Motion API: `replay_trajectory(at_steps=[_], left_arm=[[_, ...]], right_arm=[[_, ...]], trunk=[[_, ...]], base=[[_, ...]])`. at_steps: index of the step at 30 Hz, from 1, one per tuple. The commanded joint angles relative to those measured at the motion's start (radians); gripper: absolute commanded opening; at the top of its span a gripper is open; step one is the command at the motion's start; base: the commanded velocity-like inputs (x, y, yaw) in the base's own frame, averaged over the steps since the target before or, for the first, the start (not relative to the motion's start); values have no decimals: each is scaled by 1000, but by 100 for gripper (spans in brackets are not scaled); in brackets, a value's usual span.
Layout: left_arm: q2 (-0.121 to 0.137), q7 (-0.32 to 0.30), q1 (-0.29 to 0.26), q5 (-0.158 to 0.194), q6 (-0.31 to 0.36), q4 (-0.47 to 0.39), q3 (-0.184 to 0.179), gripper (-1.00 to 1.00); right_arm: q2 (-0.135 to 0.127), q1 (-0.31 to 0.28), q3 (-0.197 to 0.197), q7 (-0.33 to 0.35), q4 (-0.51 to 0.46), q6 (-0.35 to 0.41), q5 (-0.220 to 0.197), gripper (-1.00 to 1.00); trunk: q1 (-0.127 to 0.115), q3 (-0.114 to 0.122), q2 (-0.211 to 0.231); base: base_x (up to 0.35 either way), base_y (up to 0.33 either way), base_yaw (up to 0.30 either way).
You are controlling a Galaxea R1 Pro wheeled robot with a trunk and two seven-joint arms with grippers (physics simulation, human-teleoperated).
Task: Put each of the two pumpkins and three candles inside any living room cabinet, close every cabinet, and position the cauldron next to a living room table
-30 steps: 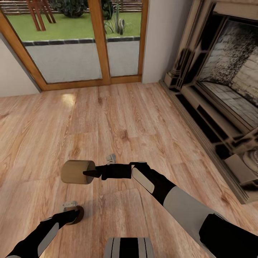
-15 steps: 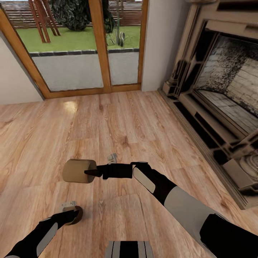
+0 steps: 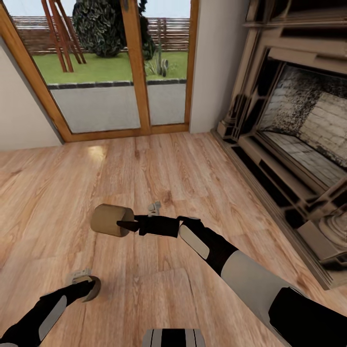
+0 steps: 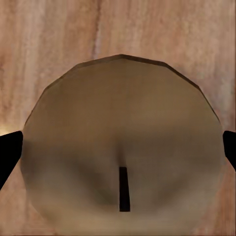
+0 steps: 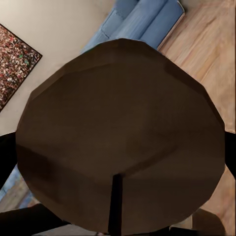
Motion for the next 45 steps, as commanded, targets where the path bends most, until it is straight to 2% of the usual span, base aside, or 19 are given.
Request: replay_trajectory(at_steps=[1,7,13,16,20,27,30,36,41,45], left_arm=[[5,5,0,13,15,-4,-5,-100],[10,6,0,13,44,-10,28,-100],[12,6,0,12,61,-11,55,-100],[22,7,0,12,87,-18,58,-100],[40,6,0,15,101,-38,60,-100],[46,6,0,15,136,-64,60,-100],[48,6,1,15,146,-74,64,-100],[51,6,5,14,200,-100,137,-100],[52,5,9,13,243,-174,150,-100],[52,5,14,12,295,-256,165,-100]], right_arm=[[0,-1,3,-21,0,10,-14,-100],[0,3,3,-104,-2,-9,-13,-100],[0,3,1,-235,-2,-15,-12,-100],[0,3,1,-338,-2,-13,-10,-100],[0,3,1,-523,-3,-3,-7,-100],[2,3,9,-894,-1,69,-4,-100],[7,3,9,-1001,1,79,-6,-100],[10,3,6,-1072,2,139,-10,-100],[9,3,6,-1141,3,147,-16,-100],[9,3,6,-1142,-2,145,-15,-100]], trunk=[[-1,3,0],[-3,26,1],[-6,50,3],[-7,61,3],[-9,77,4],[-12,104,6],[-14,115,7],[-16,139,8],[-19,158,9],[-20,173,10]], base=[[0,0,0],[0,0,0],[0,0,0],[0,0,0],[0,0,0],[0,0,0],[0,0,0],[0,0,0],[0,0,0],[0,0,0]])
